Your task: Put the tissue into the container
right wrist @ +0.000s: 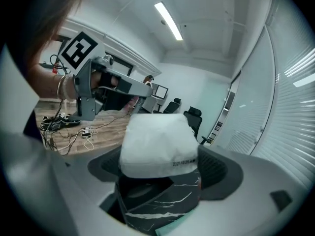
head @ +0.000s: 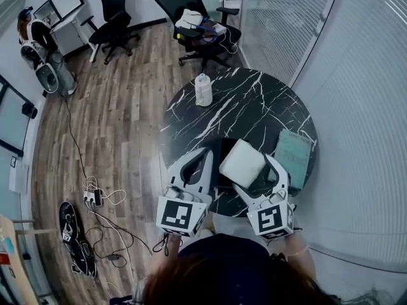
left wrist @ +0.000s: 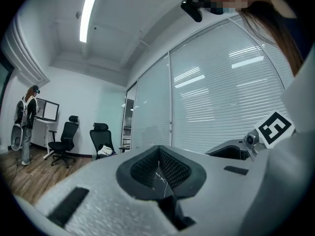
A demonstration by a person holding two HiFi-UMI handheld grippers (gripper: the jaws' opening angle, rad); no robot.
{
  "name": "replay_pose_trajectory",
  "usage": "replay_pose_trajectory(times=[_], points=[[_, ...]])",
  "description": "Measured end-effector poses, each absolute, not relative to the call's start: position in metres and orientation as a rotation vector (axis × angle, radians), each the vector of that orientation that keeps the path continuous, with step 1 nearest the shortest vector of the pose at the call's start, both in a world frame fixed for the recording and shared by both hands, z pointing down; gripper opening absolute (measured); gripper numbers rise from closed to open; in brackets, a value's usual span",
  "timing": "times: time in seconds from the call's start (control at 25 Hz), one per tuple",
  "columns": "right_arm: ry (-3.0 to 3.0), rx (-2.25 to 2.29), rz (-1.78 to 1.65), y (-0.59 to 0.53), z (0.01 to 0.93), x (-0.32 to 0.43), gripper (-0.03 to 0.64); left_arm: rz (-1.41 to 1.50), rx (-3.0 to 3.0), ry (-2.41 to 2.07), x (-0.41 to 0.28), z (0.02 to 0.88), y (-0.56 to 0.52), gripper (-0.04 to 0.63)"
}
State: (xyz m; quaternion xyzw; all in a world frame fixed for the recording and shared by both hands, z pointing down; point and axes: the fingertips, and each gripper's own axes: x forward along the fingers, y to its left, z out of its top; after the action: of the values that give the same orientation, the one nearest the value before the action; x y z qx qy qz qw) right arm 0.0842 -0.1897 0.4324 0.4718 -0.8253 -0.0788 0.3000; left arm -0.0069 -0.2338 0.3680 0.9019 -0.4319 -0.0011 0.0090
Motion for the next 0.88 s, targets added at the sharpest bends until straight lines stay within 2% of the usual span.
replay_pose_trajectory(times=[0.88], points=[[-2.192, 0.911, -0.219, -0.226, 0.510, 0.084, 0.436, 0.074, 2.810, -1.318, 0.010, 0.389, -0.279, 0.028]])
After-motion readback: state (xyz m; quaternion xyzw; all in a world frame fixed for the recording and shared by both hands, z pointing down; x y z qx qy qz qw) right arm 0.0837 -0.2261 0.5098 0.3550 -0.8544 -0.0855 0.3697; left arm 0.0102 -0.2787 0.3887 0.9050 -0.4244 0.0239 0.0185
